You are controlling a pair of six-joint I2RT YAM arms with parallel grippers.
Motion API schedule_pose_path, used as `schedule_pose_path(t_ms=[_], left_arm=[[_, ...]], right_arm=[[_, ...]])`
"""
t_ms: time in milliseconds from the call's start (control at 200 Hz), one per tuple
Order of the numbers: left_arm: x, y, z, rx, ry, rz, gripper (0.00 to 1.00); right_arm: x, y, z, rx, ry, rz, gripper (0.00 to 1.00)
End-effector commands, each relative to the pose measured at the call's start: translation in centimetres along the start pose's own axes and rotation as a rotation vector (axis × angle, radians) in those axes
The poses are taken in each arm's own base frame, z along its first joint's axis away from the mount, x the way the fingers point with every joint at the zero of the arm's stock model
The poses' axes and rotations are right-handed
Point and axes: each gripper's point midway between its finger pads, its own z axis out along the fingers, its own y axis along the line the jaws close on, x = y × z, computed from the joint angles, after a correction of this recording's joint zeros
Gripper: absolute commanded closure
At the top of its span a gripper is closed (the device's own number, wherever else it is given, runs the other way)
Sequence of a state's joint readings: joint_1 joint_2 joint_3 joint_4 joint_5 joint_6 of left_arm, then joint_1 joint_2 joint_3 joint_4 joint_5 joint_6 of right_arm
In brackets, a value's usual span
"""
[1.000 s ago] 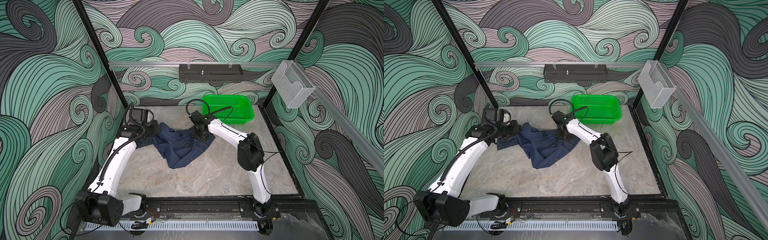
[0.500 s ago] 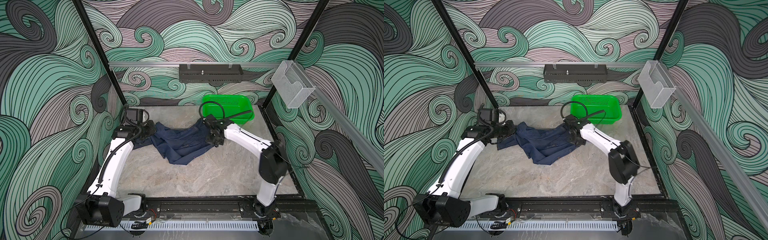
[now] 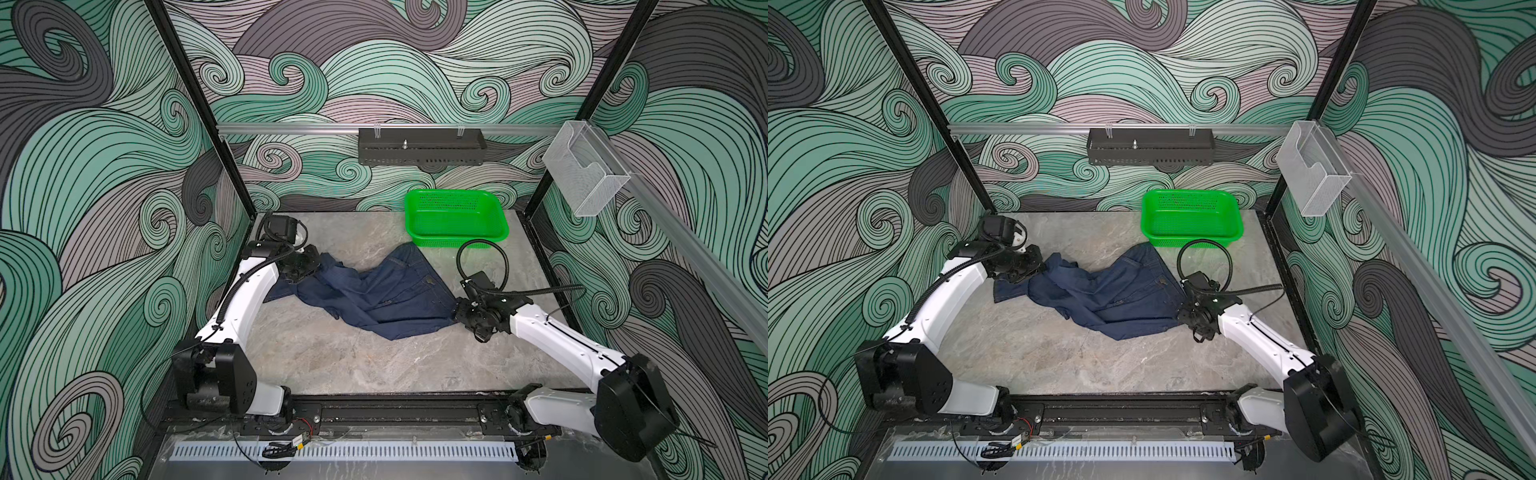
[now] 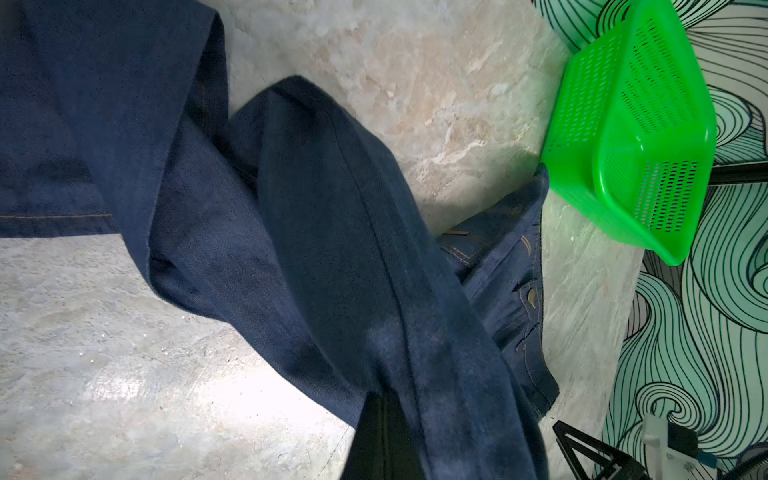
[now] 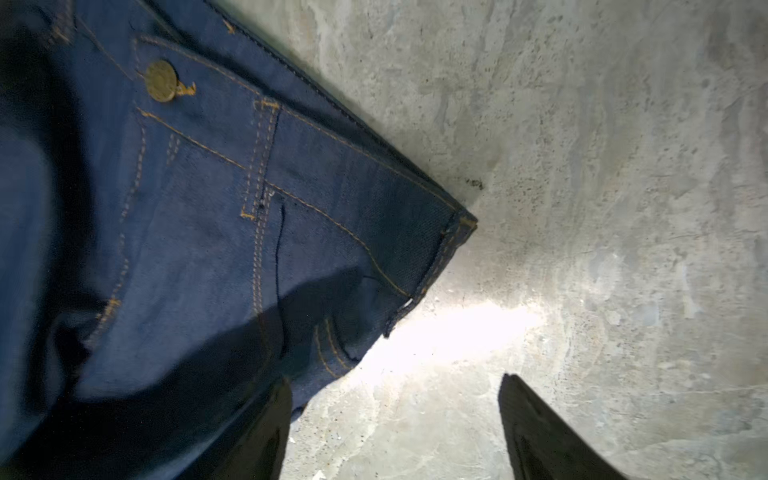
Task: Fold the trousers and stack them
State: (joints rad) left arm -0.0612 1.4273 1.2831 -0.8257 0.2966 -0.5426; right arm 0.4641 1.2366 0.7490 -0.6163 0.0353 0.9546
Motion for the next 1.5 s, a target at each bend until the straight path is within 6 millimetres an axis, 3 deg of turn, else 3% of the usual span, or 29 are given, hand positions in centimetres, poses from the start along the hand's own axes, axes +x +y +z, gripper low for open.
schedule_pose_path(t_ms=[0, 225, 420, 505, 610, 680, 761, 851, 911, 1036, 1206, 1376, 1496], left_arm=[[0.2, -1.1, -1.2, 0.037, 0.011, 0.001, 0.92], [0.2, -1.3, -1.5, 0.042, 0.009, 0.001, 0.85], [0.3, -1.1, -1.7, 0.035, 0.003, 0.001, 0.71], [0.2, -1.2, -2.2, 0.034, -0.010, 0.009, 0.59], [0.0, -1.0, -3.1, 0.019, -0.039, 0.018, 0.37], [-0.4, -0.5, -3.9, -0.003, -0.077, 0.004, 0.21], [-0.7, -0.3, -5.3, -0.016, -0.131, 0.002, 0.11], [-0.8, 0.3, -7.3, -0.033, -0.194, 0.009, 0.09], [-0.6, 1.1, -8.6, -0.056, -0.220, 0.002, 0.07], [0.7, 3.4, -9.6, -0.095, -0.220, -0.047, 0.07], [3.0, 6.9, -7.1, -0.122, -0.151, -0.177, 0.08], [3.1, 8.2, -3.4, -0.064, -0.124, -0.281, 0.19], [2.1, 7.3, -1.4, 0.008, -0.094, -0.286, 0.20]], right_arm=[[-0.1, 0.4, 0.2, -0.067, 0.001, 0.103, 0.17], [-1.2, 0.5, 1.4, -0.114, 0.009, 0.249, 0.16], [-2.5, 0.9, 3.0, -0.103, 0.001, 0.323, 0.23], [-2.0, 0.6, 4.1, -0.085, 0.041, 0.351, 0.25], [-1.9, 0.8, 5.1, -0.104, 0.053, 0.380, 0.30], [-2.0, 0.8, 5.2, -0.124, 0.042, 0.393, 0.38], [-2.5, 0.7, 4.5, -0.137, 0.011, 0.394, 0.53], [-3.4, 0.3, 3.0, -0.154, -0.045, 0.401, 0.86], [-4.0, -0.2, 1.7, -0.162, -0.081, 0.416, 1.00], [-5.5, -2.0, -1.7, -0.185, -0.167, 0.461, 1.00], [-7.1, -4.5, -5.8, -0.209, -0.276, 0.525, 1.00], [-7.3, -6.0, -6.2, -0.190, -0.287, 0.540, 1.00], [-7.0, -6.6, -5.6, -0.178, -0.271, 0.549, 1.00]])
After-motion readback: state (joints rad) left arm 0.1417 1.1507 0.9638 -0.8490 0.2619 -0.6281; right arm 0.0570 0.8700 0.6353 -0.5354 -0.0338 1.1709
